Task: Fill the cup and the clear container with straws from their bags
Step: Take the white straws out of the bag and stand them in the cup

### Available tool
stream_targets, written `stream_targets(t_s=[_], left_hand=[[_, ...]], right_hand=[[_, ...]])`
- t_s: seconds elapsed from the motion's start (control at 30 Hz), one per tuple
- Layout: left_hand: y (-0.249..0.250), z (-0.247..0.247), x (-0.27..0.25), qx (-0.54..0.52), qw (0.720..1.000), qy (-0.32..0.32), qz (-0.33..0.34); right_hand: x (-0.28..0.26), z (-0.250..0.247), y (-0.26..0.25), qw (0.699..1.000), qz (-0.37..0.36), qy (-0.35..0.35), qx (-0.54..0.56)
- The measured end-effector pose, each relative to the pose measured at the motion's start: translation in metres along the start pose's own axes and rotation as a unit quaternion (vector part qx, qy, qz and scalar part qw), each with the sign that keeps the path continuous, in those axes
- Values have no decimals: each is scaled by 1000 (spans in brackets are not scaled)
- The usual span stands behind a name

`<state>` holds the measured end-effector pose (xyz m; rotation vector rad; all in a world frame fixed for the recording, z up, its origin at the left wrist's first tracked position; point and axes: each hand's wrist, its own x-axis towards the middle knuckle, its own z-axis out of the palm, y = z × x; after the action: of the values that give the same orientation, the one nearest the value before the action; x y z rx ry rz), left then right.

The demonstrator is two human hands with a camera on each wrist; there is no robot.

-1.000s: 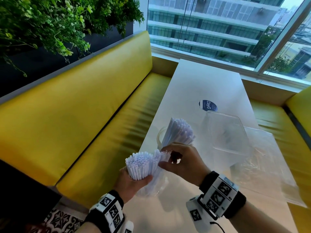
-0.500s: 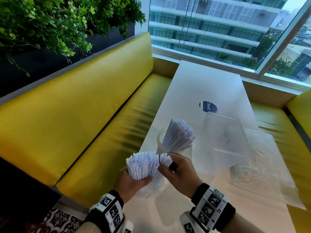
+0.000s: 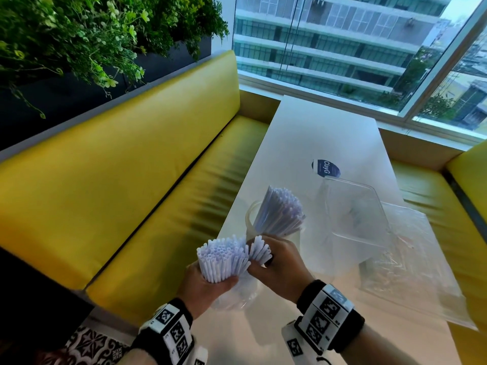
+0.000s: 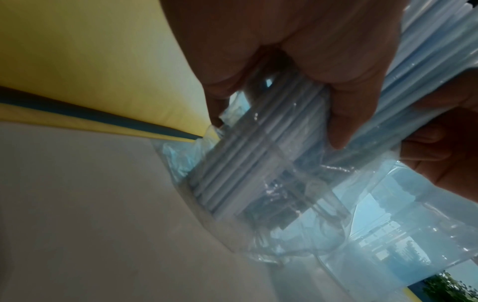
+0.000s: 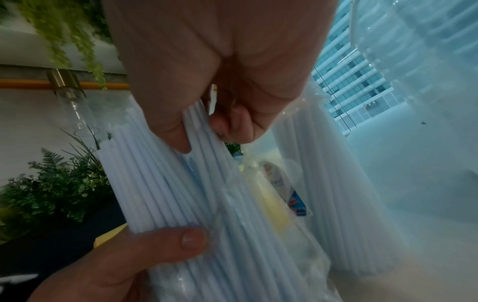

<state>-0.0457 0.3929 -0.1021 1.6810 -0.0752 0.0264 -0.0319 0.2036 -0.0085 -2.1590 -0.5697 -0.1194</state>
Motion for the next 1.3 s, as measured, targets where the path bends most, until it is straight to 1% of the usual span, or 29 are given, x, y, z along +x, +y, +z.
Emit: stream_targets(t_s=[0.13,0.33,0.4,0.5,0.57,0.63,0.73,0.87,1.0,1.07,1.2,1.3], left_hand=[[-2,1,0,-9,1000,7,-8],[-4,0,1,-5,1000,4,-11],[-4,0,1,0,1000,3,-13],[-3,0,1,0,1000,7,-14],[-2,0,1,0,1000,5,-14],[-1,-1,0,-5,1000,2,-17],[2,0,-1,-17,1000,10,-18],[-1,1,-1,-27,999,15,-23],[-2,0,1,-20,999,13,-21],[-2,0,1,-19,1000,14,-21],[-1,-1,1,-12,1000,5,-25],[-2,-2,1,-5,1000,0,-25]], right_hand=[[5,-9,-6,1000,-9,-10,-16],[16,-30,-19,998,-37,9,-47],[20,-42,-25,998,-41,18,-39],[28,-63,-34,999,-16,41,-29],[34,-78,-41,999,13,37,-7],[39,-90,-46,999,24,26,4],[46,-108,-54,1000,24,8,9],[58,-132,-66,999,12,14,45],[66,-146,-73,998,2,13,64],[71,-152,-74,997,-3,25,70],[86,-166,-69,994,-1,82,77],[98,-168,-59,994,20,71,81]])
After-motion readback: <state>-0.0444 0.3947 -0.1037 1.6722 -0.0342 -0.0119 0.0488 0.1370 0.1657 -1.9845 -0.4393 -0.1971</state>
